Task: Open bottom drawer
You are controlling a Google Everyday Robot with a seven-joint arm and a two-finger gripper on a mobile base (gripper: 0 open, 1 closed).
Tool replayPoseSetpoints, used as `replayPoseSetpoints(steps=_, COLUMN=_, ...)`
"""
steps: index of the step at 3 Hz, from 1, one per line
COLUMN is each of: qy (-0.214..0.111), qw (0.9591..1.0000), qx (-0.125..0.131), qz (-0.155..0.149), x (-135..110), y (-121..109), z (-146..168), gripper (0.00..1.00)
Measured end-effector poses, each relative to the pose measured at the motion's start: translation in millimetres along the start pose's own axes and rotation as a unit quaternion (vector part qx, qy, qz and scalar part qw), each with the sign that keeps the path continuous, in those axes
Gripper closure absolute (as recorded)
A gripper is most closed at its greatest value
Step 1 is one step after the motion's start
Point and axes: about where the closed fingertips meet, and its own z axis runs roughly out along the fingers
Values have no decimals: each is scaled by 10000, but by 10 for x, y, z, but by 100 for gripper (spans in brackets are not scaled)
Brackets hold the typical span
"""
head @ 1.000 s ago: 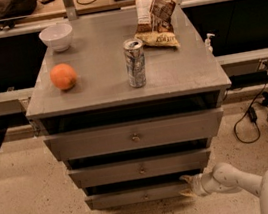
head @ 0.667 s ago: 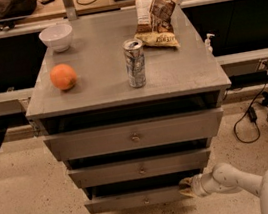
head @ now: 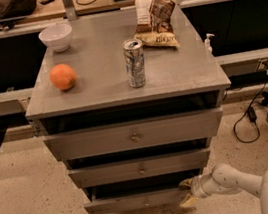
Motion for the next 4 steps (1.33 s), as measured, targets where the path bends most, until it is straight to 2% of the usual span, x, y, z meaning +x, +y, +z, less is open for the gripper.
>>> replayPoseSetpoints(steps=1, qy=-4, qw=10000, qx=-7, qz=1, x=-4, y=7, z=7, gripper=1)
replayPoseSetpoints(steps=2, qy=-6, qw=10000, qx=-11, qz=2, x=-5, y=11, z=12, gripper=0)
replayPoseSetpoints(steps=3, qy=7, qw=9998, qx=-191, qz=-52, x=-44, y=78, z=59, gripper=0)
replayPoseSetpoints(steps=4, qy=83, qw=9985, qx=-529, qz=-124, x=-76, y=264, z=100, gripper=18)
